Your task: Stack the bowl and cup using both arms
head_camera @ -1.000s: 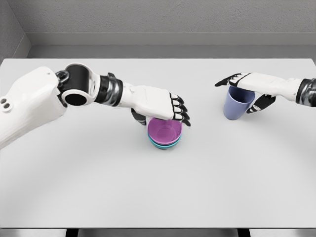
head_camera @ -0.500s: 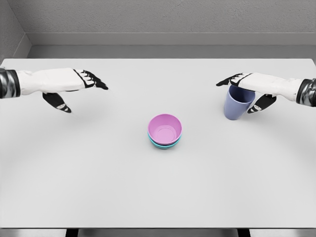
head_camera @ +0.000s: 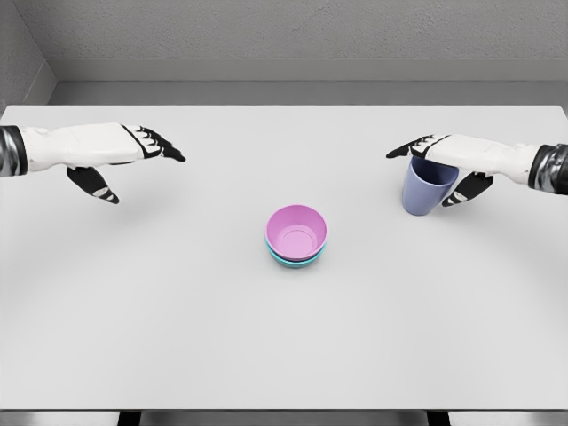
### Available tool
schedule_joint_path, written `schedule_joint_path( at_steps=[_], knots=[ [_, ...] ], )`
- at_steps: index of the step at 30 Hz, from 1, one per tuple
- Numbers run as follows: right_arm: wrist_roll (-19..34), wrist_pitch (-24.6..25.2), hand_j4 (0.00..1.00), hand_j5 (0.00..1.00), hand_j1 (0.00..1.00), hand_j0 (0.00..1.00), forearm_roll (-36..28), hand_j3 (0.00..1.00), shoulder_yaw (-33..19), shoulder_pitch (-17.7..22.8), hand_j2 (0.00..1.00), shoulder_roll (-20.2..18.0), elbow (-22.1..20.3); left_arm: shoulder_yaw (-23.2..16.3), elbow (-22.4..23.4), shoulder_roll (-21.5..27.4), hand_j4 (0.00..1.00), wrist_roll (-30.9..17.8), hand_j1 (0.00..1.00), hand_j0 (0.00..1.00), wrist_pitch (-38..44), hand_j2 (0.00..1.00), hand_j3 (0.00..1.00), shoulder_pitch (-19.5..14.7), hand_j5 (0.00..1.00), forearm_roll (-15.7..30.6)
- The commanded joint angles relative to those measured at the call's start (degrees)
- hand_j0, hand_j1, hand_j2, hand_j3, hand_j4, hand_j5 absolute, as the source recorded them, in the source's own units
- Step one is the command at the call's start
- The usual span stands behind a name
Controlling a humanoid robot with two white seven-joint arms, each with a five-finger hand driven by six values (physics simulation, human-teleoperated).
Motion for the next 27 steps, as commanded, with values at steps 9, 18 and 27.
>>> schedule_joint_path(
  at_steps=[9,18,27],
  knots=[
    [0.0,0.2,0.76,0.76,0.76,0.76,-0.4,0.76,0.0,0.0,0.76,0.0,0.0,0.1,0.0,0.1,1.0,-0.3,1.0,1.0,0.1,1.0,1.0,0.0,1.0,0.3],
    [0.0,0.2,0.66,0.66,0.66,0.66,-0.5,0.66,-0.1,-0.4,0.66,0.0,0.0,0.0,0.2,0.0,1.0,-0.5,1.0,1.0,0.1,1.0,1.0,0.1,1.0,0.3],
    [0.0,0.2,0.66,0.66,0.66,0.66,-0.8,0.66,-0.1,-0.4,0.66,0.0,-0.1,0.0,0.2,0.0,1.0,-0.5,1.0,1.0,0.1,1.0,1.0,0.1,1.0,0.3]
  ],
)
